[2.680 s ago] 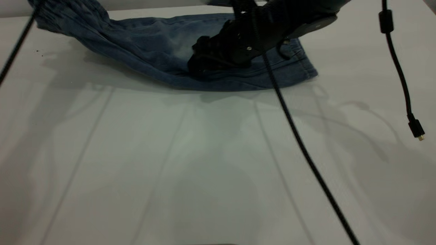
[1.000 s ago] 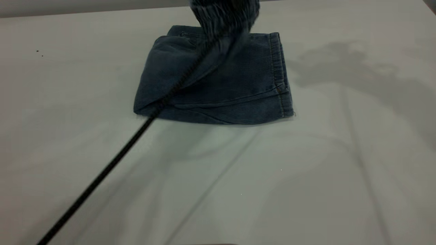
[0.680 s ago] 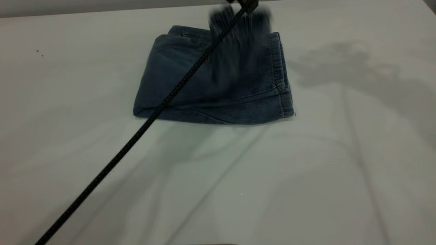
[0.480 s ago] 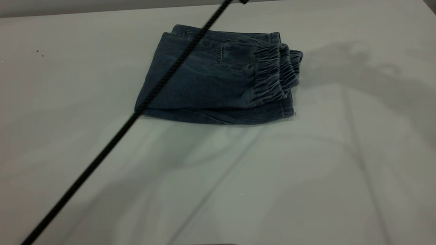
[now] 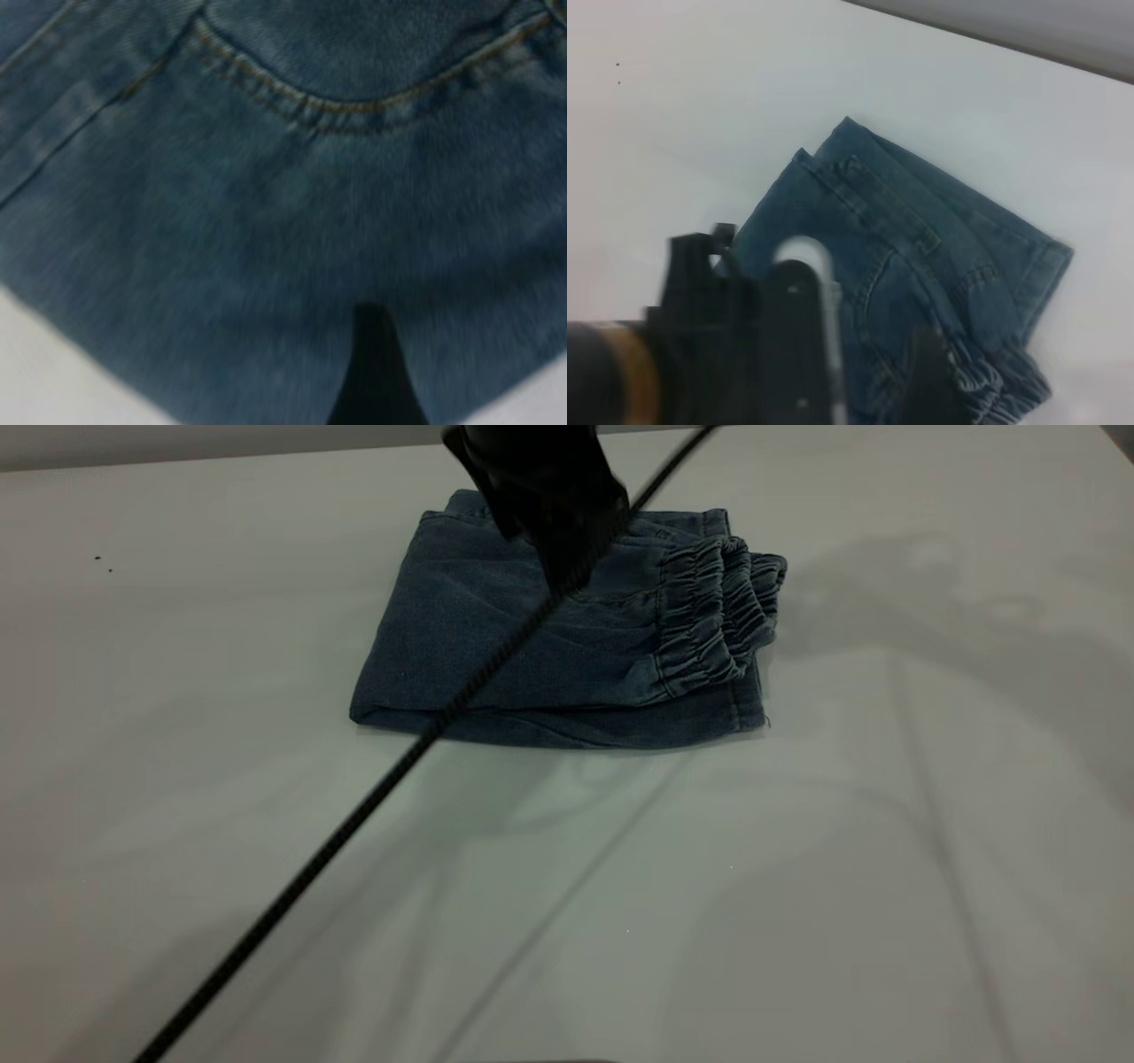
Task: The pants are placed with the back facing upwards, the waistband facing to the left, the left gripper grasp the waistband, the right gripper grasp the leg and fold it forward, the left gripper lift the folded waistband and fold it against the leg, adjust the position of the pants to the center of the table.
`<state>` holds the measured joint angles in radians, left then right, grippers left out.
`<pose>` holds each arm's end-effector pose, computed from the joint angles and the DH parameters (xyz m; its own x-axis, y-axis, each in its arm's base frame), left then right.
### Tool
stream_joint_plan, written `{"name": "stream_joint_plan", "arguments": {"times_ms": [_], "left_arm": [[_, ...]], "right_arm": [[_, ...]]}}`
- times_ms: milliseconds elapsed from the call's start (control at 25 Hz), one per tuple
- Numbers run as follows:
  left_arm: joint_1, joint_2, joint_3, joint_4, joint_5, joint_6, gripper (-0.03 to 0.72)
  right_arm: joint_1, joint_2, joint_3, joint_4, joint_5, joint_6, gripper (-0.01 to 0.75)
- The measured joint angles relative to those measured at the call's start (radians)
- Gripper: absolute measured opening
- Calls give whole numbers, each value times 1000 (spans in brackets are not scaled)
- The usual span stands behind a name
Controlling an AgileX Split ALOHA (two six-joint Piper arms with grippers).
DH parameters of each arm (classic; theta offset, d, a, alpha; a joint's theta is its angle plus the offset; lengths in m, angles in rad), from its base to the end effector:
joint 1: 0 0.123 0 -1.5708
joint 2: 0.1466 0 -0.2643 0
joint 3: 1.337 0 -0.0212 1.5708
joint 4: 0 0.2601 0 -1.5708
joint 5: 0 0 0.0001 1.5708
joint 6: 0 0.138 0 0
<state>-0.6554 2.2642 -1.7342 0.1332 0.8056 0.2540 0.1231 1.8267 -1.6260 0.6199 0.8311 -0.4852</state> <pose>0.3925 -0.2851 0.0770 -0.5084 0.8173 -0.2712 0.8027 0.5638 0.1944 0.4366 0.1137 0.2648 -0.7252 -0.1232 -0.6774 -0.4215 0.8574 0.2954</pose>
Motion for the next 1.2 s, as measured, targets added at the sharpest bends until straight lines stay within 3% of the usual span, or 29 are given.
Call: {"name": "stream_joint_plan", "arguments": {"times_ms": [280,520,1000,1200], "left_arm": [[0,107,0,3,-120,-27,470],[0,148,-3,4,-102,-87,470],[0,155,-11,3,216,-229,470],[0,166,-86,3,327,-223,470]], "right_arm": [[0,0,0,0,16,-1,434],[0,0,0,0,31,0,434],[0,0,0,0,34,-1,434],[0,0,0,0,34,-1,434]]}}
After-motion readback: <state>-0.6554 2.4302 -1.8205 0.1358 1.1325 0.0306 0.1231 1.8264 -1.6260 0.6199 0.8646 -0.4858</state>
